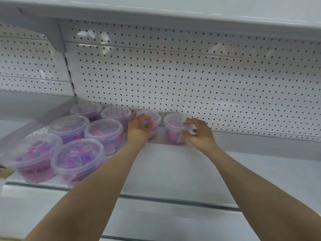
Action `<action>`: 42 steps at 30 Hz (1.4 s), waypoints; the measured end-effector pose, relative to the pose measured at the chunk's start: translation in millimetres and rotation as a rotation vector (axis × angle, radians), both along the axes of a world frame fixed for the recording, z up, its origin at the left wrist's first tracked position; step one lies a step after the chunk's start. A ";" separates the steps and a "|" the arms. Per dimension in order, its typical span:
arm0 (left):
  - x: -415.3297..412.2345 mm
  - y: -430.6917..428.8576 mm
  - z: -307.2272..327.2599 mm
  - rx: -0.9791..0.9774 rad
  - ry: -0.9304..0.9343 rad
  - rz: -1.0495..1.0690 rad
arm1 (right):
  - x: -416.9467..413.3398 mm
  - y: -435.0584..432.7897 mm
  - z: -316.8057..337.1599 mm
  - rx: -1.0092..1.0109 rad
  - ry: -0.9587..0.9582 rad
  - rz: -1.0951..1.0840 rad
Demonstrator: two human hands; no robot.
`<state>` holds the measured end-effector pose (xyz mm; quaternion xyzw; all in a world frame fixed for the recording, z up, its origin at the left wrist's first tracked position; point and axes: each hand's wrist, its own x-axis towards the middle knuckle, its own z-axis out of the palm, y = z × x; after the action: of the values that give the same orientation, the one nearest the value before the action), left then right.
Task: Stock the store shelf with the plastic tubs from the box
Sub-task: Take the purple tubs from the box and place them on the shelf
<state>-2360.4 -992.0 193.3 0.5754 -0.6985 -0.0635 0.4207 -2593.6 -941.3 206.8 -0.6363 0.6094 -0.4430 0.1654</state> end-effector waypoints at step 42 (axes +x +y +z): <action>-8.4 13.1 21.8 0.130 0.034 0.028 | 39.5 11.4 43.3 0.150 0.309 -0.276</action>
<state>-2368.8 -978.9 215.1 0.6101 -0.6775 -0.1122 0.3951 -2554.1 -929.9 250.0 -0.5931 0.7402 -0.3119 0.0546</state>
